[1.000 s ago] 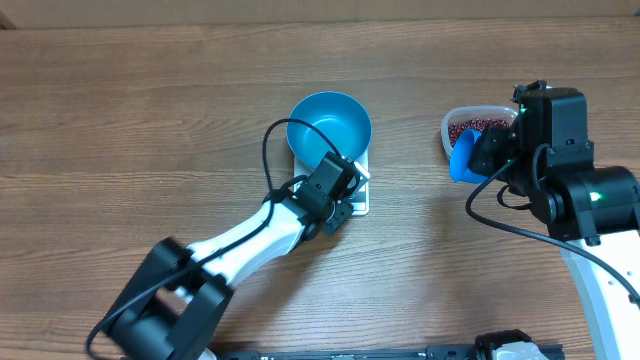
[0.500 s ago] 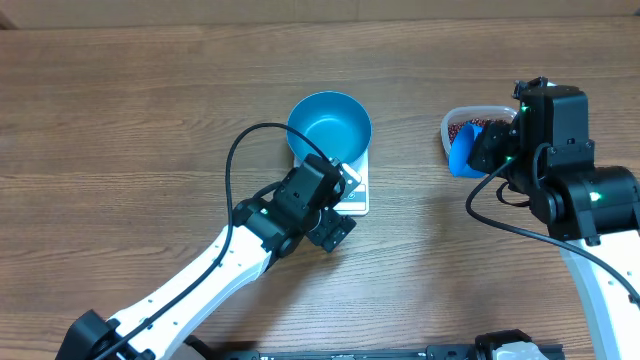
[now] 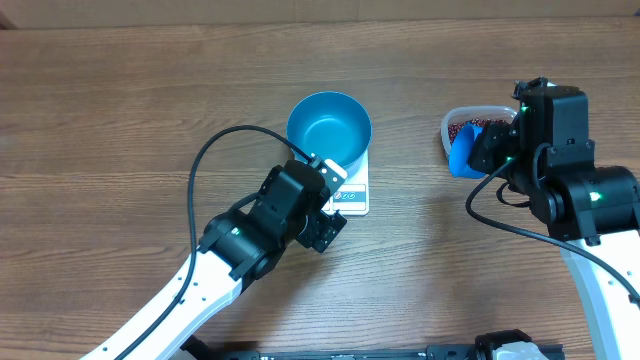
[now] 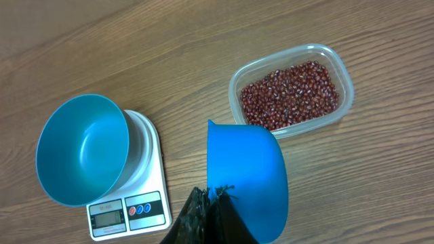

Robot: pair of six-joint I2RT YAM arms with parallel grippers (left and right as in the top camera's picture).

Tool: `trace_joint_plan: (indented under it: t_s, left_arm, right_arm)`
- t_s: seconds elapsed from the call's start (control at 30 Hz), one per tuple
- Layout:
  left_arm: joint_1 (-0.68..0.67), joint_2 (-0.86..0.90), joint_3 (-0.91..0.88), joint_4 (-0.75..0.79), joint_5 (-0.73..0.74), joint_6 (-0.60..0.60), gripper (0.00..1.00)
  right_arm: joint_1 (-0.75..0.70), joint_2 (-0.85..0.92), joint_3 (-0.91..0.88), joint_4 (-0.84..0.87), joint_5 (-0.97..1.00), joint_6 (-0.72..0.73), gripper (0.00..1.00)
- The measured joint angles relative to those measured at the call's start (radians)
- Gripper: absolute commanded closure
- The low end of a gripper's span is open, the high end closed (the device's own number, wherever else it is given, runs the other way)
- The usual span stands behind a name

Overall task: Scoop item into bowl and weigh 150g on scale
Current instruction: 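Lift the left gripper off the buttons and back away from the scale, then move the blue scoop with the right gripper over the bean tub and dip it in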

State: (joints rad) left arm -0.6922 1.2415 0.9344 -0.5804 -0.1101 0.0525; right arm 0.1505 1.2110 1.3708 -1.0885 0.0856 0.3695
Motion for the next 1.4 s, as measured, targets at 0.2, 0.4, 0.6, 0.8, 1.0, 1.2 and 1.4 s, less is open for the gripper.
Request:
trace_joint_plan:
  t_s: [0.2, 0.4, 0.6, 0.8, 1.0, 1.2, 1.4]
  left_arm:
    - [0.0, -0.069, 0.0, -0.008, -0.053, -0.052, 0.0]
    - [0.0, -0.086, -0.007, -0.015, -0.066, -0.062, 0.0]
    - [0.0, -0.086, -0.012, -0.019, -0.083, -0.062, 0.0]
    - [0.0, -0.086, -0.012, -0.019, -0.089, -0.062, 0.0]
    - [0.0, -0.086, -0.012, -0.019, -0.089, -0.062, 0.01]
    - [0.0, -0.086, -0.012, -0.019, -0.089, -0.062, 0.01]
    - [0.0, -0.086, -0.012, -0.019, -0.089, -0.062, 0.01]
  right_arm:
    - [0.0, 0.0, 0.0, -0.006, 0.0, 0.0, 0.96]
    - [0.0, 0.0, 0.0, -0.011, 0.0, 0.0, 0.96]
    - [0.0, 0.0, 0.0, -0.011, 0.0, 0.0, 0.96]
    - [0.0, 0.0, 0.0, -0.012, 0.0, 0.0, 0.96]
    - [0.0, 0.0, 0.0, -0.011, 0.0, 0.0, 0.96]
    - [0.0, 0.0, 0.0, -0.011, 0.0, -0.001, 0.96]
    - [0.0, 0.007, 0.0, 0.031, 0.005, -0.005, 0.96]
